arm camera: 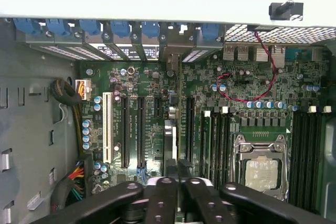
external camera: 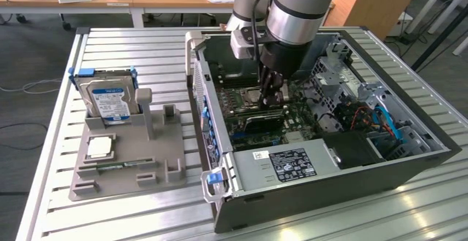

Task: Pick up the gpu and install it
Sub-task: 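Press down on the gpu until it lock into place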

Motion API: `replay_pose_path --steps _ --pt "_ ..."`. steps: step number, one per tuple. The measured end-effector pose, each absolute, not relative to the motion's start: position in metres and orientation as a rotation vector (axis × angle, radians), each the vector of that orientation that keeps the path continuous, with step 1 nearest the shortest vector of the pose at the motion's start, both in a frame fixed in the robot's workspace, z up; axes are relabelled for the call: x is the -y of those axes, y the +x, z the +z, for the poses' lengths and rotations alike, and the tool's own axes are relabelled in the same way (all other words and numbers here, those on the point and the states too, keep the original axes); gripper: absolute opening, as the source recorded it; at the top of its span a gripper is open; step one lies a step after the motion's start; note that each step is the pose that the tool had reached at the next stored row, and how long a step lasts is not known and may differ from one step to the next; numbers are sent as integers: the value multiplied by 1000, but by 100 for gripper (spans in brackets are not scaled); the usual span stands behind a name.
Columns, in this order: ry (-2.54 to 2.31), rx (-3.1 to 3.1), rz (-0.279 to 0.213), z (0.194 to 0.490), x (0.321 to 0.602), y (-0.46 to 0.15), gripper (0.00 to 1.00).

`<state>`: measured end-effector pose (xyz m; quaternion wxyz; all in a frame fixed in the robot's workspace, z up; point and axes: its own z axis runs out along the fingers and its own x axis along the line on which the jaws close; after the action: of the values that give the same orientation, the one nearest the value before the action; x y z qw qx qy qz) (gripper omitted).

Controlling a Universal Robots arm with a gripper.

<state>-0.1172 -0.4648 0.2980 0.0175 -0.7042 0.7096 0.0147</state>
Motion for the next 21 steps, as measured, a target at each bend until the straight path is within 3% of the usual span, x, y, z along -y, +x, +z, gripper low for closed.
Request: replay_pose_path --steps 1,21 --pt "-2188 -2205 46 298 465 -117 11" --pt "-2187 -2204 48 287 464 -117 11"
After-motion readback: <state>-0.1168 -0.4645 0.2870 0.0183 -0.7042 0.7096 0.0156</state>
